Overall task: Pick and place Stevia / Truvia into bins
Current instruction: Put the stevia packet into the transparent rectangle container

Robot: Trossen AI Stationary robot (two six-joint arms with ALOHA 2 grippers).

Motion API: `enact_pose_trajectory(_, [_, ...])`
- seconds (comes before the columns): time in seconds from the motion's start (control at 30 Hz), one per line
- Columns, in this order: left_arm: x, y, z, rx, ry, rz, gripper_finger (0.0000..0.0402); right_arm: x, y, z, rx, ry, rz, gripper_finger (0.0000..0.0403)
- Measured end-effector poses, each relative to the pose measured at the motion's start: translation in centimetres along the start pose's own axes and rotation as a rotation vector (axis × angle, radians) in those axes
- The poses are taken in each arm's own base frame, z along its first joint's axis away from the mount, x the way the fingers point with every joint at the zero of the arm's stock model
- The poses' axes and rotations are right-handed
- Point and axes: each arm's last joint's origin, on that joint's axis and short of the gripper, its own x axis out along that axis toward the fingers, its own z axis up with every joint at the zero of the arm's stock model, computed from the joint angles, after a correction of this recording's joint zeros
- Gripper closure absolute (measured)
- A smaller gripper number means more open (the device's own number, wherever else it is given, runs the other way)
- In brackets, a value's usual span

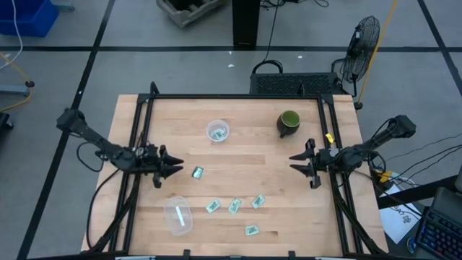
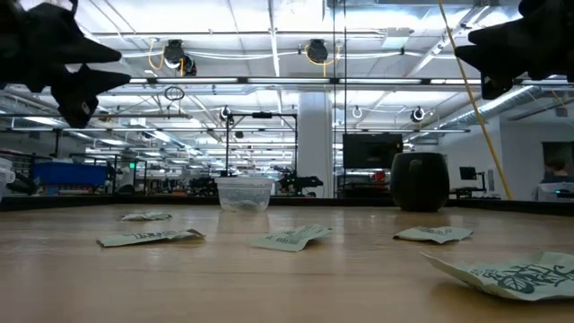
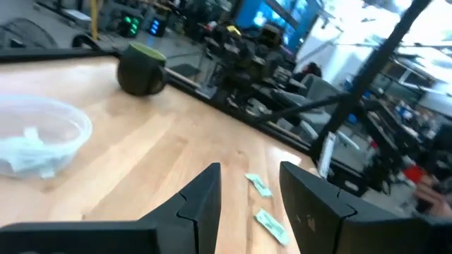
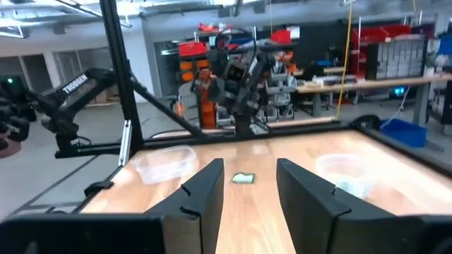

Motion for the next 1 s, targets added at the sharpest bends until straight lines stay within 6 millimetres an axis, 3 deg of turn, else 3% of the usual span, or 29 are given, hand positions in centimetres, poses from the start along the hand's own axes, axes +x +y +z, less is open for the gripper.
enact_pose_trajectory(0.27, [2.6,-1.2,1.6,0.068,0.057,0.053,0.0252,0.0,0.0,-0.3,0.013,0.026,-0.001,0.0280])
enact_pose_trajectory(0.4, [4.7,-2.4,2.0,0.092,0.173,0.099,0.0252,0.0,0.0,-0.3,0.014,0.026,-0.001,0.0280])
enact_pose_trajectory(0.67, [8.0,-3.6,0.3,0.305,0.545,0.245,0.0252,0.0,0.0,-0.3,0.014,0.026,-0.001,0.0280])
enact_pose_trajectory(0.83, [9.2,-3.8,-1.7,0.482,0.684,0.212,0.0252,0.0,0.0,-0.3,0.014,0.026,0.000,0.0280])
enact_pose_trajectory(1.0, [9.5,-3.6,-3.1,0.529,0.751,0.211,0.0252,0.0,0.0,-0.3,0.014,0.026,0.000,0.0280])
